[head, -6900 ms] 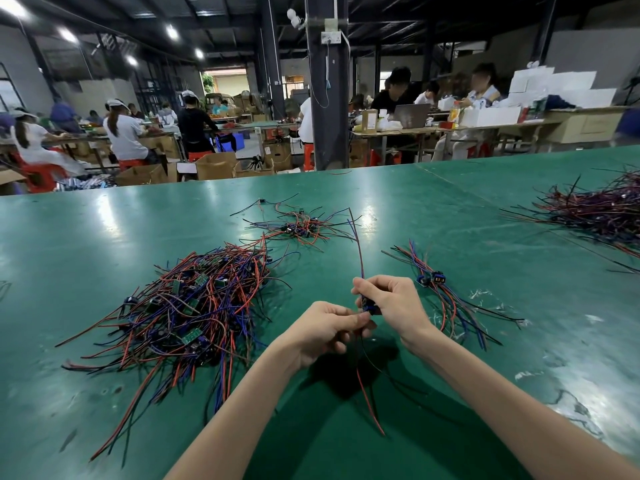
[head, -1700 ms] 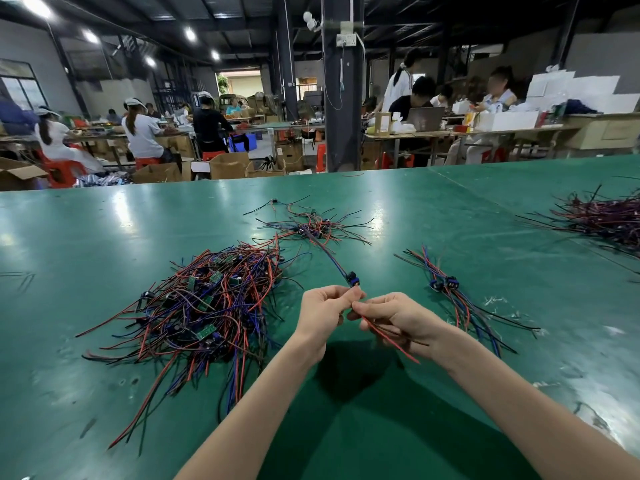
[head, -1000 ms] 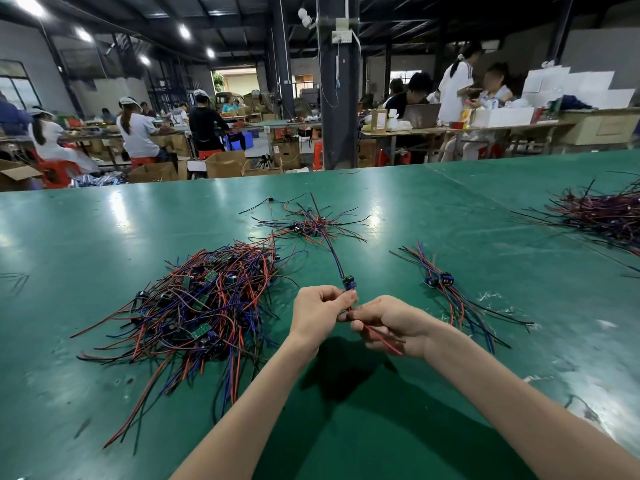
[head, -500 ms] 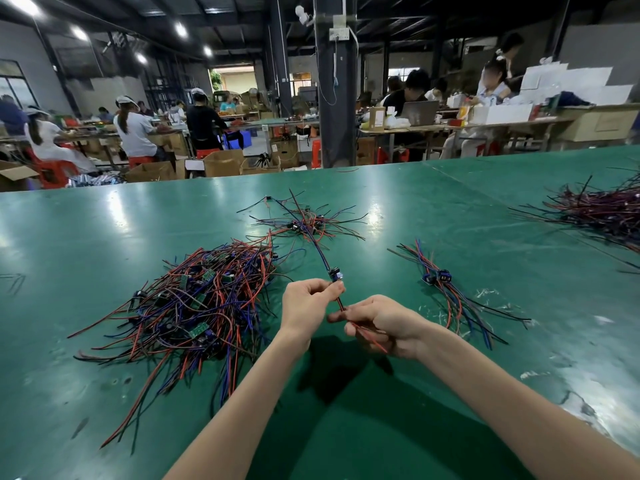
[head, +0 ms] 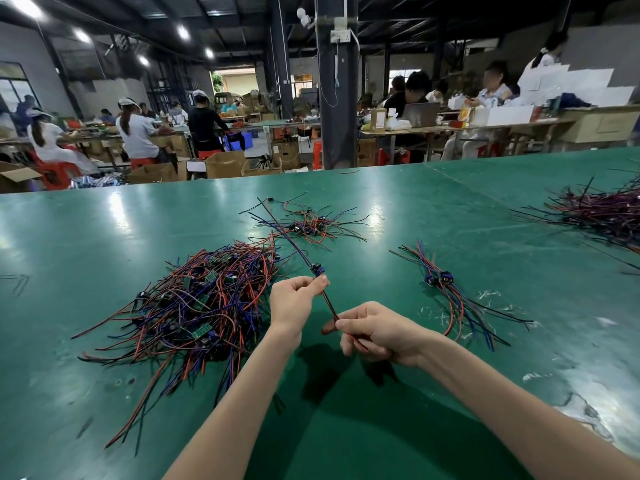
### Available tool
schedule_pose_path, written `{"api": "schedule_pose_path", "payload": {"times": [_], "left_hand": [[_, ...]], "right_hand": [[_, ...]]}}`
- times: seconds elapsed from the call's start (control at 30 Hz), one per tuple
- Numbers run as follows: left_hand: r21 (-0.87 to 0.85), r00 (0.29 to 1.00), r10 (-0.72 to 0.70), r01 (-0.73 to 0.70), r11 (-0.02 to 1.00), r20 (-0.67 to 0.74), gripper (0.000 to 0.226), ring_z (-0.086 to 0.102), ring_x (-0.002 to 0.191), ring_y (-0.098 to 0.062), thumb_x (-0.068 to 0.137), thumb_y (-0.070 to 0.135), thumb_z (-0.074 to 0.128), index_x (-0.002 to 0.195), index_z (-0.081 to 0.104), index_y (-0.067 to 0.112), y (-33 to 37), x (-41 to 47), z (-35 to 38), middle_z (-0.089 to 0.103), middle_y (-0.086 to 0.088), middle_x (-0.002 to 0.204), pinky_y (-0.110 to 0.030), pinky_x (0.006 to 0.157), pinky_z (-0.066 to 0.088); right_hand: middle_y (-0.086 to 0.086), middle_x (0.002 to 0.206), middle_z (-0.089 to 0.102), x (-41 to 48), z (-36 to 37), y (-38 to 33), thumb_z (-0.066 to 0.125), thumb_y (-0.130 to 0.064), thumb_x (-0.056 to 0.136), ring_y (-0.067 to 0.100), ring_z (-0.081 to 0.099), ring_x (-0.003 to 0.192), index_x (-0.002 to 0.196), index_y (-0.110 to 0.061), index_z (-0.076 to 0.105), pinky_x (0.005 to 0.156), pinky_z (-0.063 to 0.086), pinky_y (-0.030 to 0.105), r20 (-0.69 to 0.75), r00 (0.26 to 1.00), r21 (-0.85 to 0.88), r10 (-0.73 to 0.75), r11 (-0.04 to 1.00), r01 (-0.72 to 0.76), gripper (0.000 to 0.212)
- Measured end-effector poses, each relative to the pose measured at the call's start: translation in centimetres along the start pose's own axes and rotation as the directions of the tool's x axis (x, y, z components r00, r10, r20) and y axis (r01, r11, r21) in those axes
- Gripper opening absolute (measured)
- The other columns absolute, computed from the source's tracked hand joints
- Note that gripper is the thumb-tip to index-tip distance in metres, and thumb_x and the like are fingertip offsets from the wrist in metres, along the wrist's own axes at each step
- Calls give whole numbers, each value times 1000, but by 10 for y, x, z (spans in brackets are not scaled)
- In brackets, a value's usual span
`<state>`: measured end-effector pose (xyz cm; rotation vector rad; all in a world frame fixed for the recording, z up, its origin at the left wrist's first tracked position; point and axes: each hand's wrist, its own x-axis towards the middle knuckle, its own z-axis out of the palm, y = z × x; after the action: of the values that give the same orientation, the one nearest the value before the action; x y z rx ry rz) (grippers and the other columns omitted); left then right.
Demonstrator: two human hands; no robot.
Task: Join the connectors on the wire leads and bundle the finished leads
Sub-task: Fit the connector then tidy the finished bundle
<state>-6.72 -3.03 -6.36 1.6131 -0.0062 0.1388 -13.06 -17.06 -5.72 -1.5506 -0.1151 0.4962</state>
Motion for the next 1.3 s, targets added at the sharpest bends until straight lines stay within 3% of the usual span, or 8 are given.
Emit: {"api": "schedule_pose_path", "payload": {"times": [0.1, 0.3, 0.5, 0.7, 0.83, 1.0, 1.17, 1.3], "left_hand": [[-43, 999, -28, 26, 999, -34, 16, 46, 48, 0, 80, 19, 74, 65, 72, 15, 1, 2, -3, 65, 6, 65, -25, 61, 38], [-76, 998, -42, 39, 996, -37, 14, 31, 52, -11, 82, 21, 73, 73, 74, 10, 4, 1, -5, 57, 6, 58, -25, 54, 33], [-184, 980, -166, 183, 966, 107, 11, 29, 43, -5, 81, 17, 72, 72, 73, 11, 12, 1, -6, 47, 7, 49, -16, 42, 31], [44, 850, -261, 271, 962, 457, 15, 23, 41, -5, 86, 13, 66, 74, 71, 5, 6, -19, 9, 44, -2, 56, -15, 42, 19], [92, 835, -283, 272, 958, 472, 10, 23, 49, -8, 85, 13, 66, 78, 72, 7, 5, -22, 12, 38, -10, 80, -16, 44, 19], [47, 812, -264, 282, 958, 520, 16, 37, 50, -4, 84, 23, 70, 89, 74, 9, 8, -25, 13, 61, 3, 69, -13, 45, 25], [96, 792, -293, 287, 953, 536, 23, 45, 53, -1, 87, 31, 65, 93, 74, 11, 8, -27, 15, 71, 4, 79, -12, 48, 32], [82, 807, -271, 268, 960, 524, 21, 43, 50, -1, 89, 27, 64, 77, 75, 14, 8, -25, 13, 68, 5, 71, -12, 46, 30]], "right_hand": [[7, 71, 71, -3, 0, 0, 40, -2, 99, 1, 25, 25, 112, 7, 53, 31, 16, 15, 105, 994, -40, -35, 998, 39, 21], [8, 72, 72, -4, -8, -1, 45, -14, 100, 4, 23, 26, 103, 3, 61, 35, 15, 21, 138, 990, -175, -20, 984, 45, 24], [13, 97, 73, -4, -17, -12, 53, -33, 95, 5, 22, 30, 103, -4, 67, 32, 14, 16, -111, 992, -216, -60, 976, 35, 34], [10, 71, 63, 3, -23, -4, 60, -27, 92, 5, 21, 30, 87, -2, 68, 36, 11, 18, -393, 908, -63, -146, 989, 132, 27], [-1, 50, 54, 5, -26, 0, 67, -24, 86, 5, 21, 30, 70, -5, 65, 35, 12, 16, -412, 903, -15, -122, 992, 127, 25], [0, 51, 57, 7, -34, -4, 65, -24, 88, 5, 21, 29, 75, -5, 61, 35, 13, 14, -487, 867, 67, -106, 985, 158, 23], [6, 56, 65, 3, -69, -16, 63, -18, 90, 5, 19, 27, 73, -3, 58, 32, 12, 11, -668, 741, 208, -70, 938, 276, 24], [-6, 43, 58, -9, -106, -17, 68, -26, 87, 4, 28, 29, 66, -7, 65, 35, 22, 19, -856, 503, -55, -118, 989, 137, 28]]}}
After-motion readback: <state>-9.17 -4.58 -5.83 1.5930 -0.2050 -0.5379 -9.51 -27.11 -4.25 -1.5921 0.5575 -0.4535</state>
